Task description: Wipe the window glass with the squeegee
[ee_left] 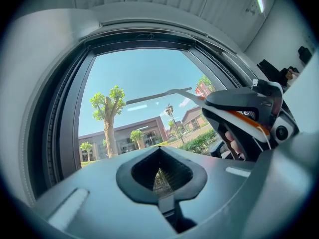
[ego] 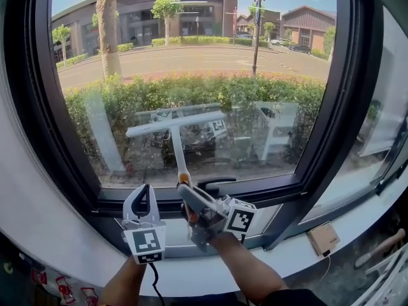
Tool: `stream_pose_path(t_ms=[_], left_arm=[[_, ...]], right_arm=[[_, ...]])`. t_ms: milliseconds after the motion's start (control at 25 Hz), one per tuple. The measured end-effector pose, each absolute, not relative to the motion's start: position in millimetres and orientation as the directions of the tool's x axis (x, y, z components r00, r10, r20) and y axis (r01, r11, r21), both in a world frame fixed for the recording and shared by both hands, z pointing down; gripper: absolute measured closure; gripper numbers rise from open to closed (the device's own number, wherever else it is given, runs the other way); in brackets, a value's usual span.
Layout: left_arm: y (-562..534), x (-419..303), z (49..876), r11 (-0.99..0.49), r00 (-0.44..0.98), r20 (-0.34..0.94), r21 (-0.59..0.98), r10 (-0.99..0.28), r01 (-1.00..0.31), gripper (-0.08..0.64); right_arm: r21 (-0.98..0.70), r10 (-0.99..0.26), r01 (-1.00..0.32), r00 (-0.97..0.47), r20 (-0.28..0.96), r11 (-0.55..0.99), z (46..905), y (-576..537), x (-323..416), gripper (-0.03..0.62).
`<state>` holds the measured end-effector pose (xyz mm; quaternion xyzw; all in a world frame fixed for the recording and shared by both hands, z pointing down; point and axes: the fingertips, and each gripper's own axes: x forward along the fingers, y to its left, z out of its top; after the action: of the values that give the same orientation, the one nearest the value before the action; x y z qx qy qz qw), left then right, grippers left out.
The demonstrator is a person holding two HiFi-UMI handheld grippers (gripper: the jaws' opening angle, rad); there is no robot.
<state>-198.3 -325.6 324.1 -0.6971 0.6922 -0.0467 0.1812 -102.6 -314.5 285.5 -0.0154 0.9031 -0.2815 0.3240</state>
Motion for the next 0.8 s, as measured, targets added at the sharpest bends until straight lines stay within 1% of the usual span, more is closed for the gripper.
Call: stream_pose_path(t_ms=[160, 280, 560, 680, 800], left_arm=[[-328, -188, 281, 0.045, 0.048, -0.267, -0.333, -0.963, -0.942, 0.541], [-328, -172, 236, 0.051, 0.07, -0.337, -0.337, -0.939, -0.94, 0.541], [-321, -124, 130, 0.062, 0.11, -0.487, -0.323, -0.866, -0.944, 0.541], [-317, -102, 94, 0.071, 0.117, -0.534, -0.317, -0.837, -0.946, 0.541], [-322, -86, 65, 0.075, 0.113, -0.553, -0.306, -0.826, -0.949, 0.541]], right_arm=[[-0.466, -0.164, 0.181, -0.777, -0.607, 0.866, 256, -311, -84, 0.545], [-0.391, -0.098, 0.21, -0.764, -0.637, 0.896, 214, -310, -67, 0.545], [-0.215, -0.027, 0.149, -0.762, -0.647, 0.965, 105, -334, -11, 0.545], [-0.188, -0.008, 0.155, -0.751, -0.661, 0.97, 67, -345, 12, 0.545], [-0.191, 0.005, 0.181, -0.74, -0.673, 0.965, 44, -354, 27, 0.545]])
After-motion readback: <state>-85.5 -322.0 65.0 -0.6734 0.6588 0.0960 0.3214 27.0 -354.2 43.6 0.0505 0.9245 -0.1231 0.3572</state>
